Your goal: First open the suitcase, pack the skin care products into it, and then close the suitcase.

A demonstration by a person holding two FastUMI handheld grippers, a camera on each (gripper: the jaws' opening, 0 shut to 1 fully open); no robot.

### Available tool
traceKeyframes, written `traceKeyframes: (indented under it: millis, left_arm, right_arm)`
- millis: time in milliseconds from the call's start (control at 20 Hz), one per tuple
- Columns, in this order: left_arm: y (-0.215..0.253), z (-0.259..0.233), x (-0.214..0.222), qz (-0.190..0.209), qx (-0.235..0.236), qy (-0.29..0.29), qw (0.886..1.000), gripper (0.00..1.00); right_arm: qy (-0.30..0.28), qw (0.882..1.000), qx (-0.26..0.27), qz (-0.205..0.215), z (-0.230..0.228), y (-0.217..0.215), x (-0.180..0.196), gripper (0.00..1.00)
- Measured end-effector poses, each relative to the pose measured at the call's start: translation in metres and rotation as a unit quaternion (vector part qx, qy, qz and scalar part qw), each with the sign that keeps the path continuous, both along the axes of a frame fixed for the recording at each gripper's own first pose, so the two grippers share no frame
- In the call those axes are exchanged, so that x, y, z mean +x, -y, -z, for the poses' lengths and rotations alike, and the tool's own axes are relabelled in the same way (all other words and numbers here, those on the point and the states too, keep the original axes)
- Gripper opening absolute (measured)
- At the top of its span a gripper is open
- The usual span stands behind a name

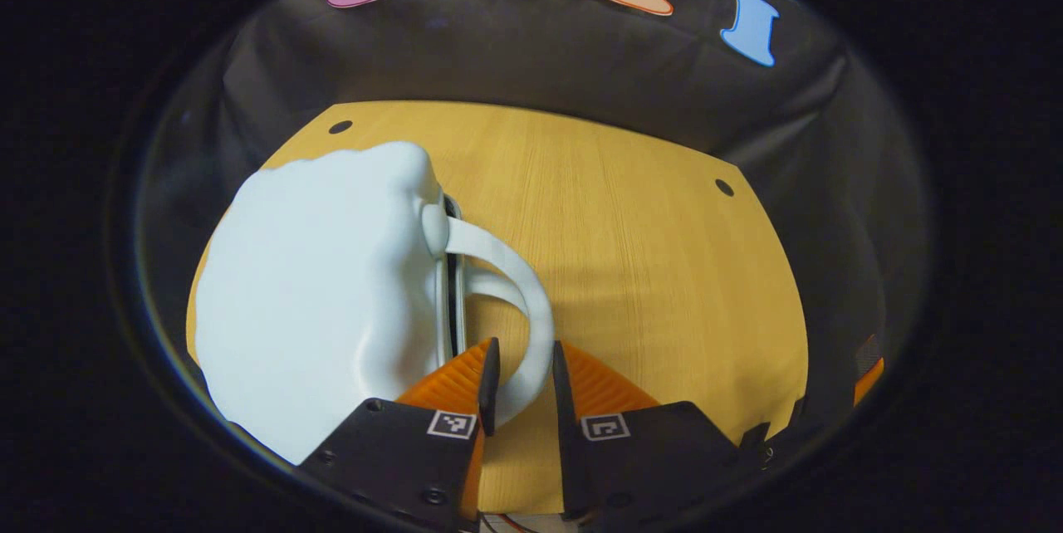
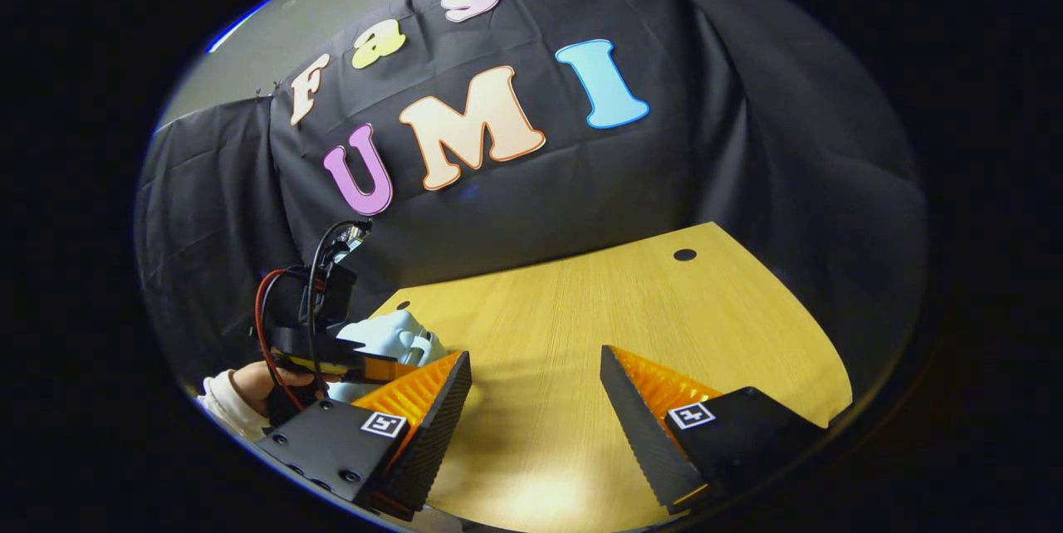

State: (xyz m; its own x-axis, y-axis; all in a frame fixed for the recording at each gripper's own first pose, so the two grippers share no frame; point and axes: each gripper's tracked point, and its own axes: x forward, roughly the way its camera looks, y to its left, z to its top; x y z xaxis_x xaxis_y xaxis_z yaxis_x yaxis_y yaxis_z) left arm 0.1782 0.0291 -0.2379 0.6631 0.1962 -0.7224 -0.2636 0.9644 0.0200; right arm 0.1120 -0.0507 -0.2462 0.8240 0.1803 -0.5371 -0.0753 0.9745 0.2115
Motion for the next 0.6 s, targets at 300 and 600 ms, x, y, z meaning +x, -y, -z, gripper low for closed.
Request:
traceKeyframes:
  millis: [300, 600]
  left_arm:
    - [0.014, -0.06, -0.018, 0.034, 0.034, 0.054, 0.997, 0.83]
    - [0.019, -0.125, -0.038, 0.049, 0.096, 0.162, 0.981, 0.96]
  right_arm:
    - [0.021, 1.0, 0.007, -0.008, -0.015, -0.01, 0.006, 0.98]
    - [0.066, 0.998, 0.007, -0.011, -0.048, -0.017, 0.018, 0.98]
